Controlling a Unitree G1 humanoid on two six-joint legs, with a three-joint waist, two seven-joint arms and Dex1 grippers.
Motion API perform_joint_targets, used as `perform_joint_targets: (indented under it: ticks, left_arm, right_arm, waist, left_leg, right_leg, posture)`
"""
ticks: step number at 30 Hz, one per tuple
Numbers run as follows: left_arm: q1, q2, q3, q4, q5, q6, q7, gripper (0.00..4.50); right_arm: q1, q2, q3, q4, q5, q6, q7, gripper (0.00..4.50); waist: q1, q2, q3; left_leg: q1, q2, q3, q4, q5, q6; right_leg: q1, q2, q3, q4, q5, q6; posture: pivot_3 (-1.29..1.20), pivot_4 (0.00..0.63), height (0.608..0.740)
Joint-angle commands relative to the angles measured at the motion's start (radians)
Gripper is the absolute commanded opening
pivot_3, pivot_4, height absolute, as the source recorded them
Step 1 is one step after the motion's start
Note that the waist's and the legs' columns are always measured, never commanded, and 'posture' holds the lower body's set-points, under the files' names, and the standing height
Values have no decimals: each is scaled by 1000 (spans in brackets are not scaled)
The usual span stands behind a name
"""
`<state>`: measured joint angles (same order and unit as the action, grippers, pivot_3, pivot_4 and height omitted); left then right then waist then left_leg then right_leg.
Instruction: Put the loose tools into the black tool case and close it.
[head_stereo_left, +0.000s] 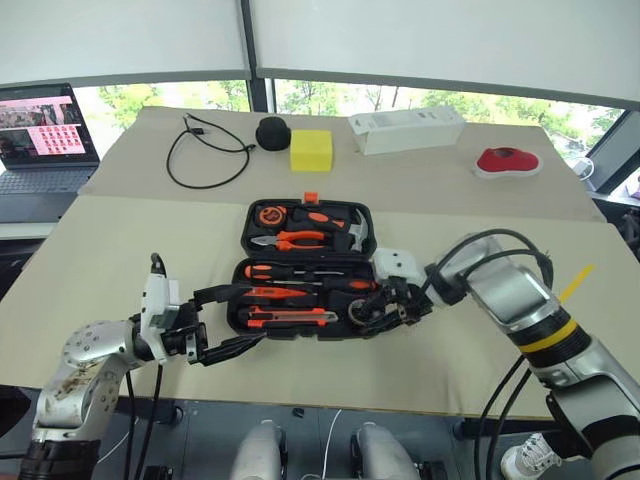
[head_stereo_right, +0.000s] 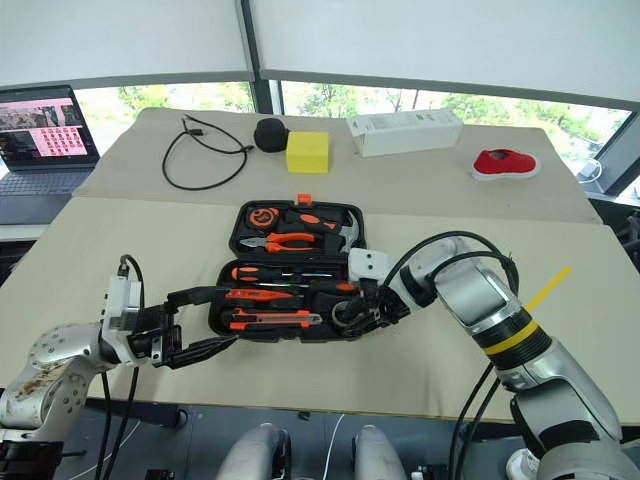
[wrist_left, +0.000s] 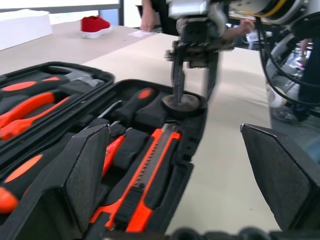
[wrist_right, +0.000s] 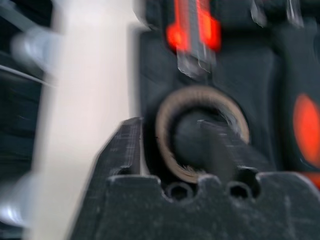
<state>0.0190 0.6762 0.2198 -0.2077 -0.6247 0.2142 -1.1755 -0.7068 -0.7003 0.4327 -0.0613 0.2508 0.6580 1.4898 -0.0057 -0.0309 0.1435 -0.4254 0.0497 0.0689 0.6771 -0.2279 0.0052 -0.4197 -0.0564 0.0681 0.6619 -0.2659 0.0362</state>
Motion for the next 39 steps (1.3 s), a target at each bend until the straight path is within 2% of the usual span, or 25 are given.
perform_joint_targets:
  ticks: [1,4,5,8,11,12,14,17,21,25,30,39]
  left_arm:
    - [17,58,41,33,33,63,59,4500]
    - [7,68,101,84,-19,111,79,4500]
    - [-14,67,119,120,-10,117,109,4500]
    - [-121,53,124,246,74,129,268,3753]
    - [-201,38,91,315,118,155,337,2561]
    - [-236,26,68,342,141,156,358,2302]
    - [-301,-1,25,389,177,160,387,1528]
    - [-365,-27,-37,434,206,169,366,531]
    - [-439,-56,-105,493,245,149,332,531]
    - [-500,-102,-160,534,278,144,319,531]
    - [-478,-117,-241,505,301,173,231,531]
    - [-384,-123,-230,371,275,204,198,531]
  right_arm:
    - [-13,-31,-88,44,43,-80,43,2313]
    - [-21,-54,-143,142,54,-132,56,2313]
    - [-27,-41,-180,198,62,-165,35,2072]
    - [-47,15,-248,376,5,-340,-105,1261]
    - [-67,70,-263,509,-74,-496,-247,198]
    - [-76,94,-268,566,-102,-549,-313,33]
    - [-89,129,-259,663,-162,-659,-401,0]
    - [-103,169,-239,762,-221,-749,-460,0]
    - [-109,216,-229,820,-249,-786,-469,0]
    - [-74,232,-228,771,-229,-775,-426,0]
    - [23,197,-243,596,-181,-707,-362,0]
    - [210,133,-277,272,-125,-520,-353,0]
  waist:
    - [-5,0,0]
    - [-5,-1,1]
    - [-6,-1,1]
    - [-5,-2,1]
    - [-7,-3,2]
    - [-8,-3,2]
    - [-9,-3,2]
    - [-8,-4,2]
    - [-9,-4,2]
    - [-10,-4,2]
    - [-2,-4,2]
    - [-3,-3,2]
  left_leg:
    - [0,0,-1,0,0,0]
    - [1,0,-1,1,0,0]
    - [1,0,-1,1,0,0]
    - [2,0,0,1,0,0]
    - [1,0,2,0,1,1]
    - [1,0,2,0,1,1]
    - [0,-1,3,0,1,1]
    - [-1,-1,4,0,1,0]
    - [-2,-1,4,0,1,0]
    - [-1,-1,4,0,1,0]
    - [-3,-1,3,0,1,0]
    - [-4,-1,2,0,1,0]
  right_leg:
    - [0,0,0,0,0,0]
    - [1,0,0,0,0,0]
    - [0,0,0,0,0,0]
    - [1,0,0,1,0,0]
    - [1,1,0,1,1,-1]
    - [0,0,0,1,1,-1]
    - [-1,0,0,1,1,-1]
    - [-2,0,0,1,1,-1]
    - [-2,0,0,1,1,-1]
    - [-1,0,0,2,1,-1]
    - [-1,0,-1,1,1,-1]
    - [-1,-1,-1,0,1,0]
  posture:
    - [0,150,740]
    - [0,150,740]
    - [0,150,740]
    - [0,150,740]
    - [0,150,740]
    - [0,150,740]
    - [0,150,740]
    - [0,150,740]
    - [0,150,740]
    - [0,150,740]
    - [0,150,740]
    - [0,150,740]
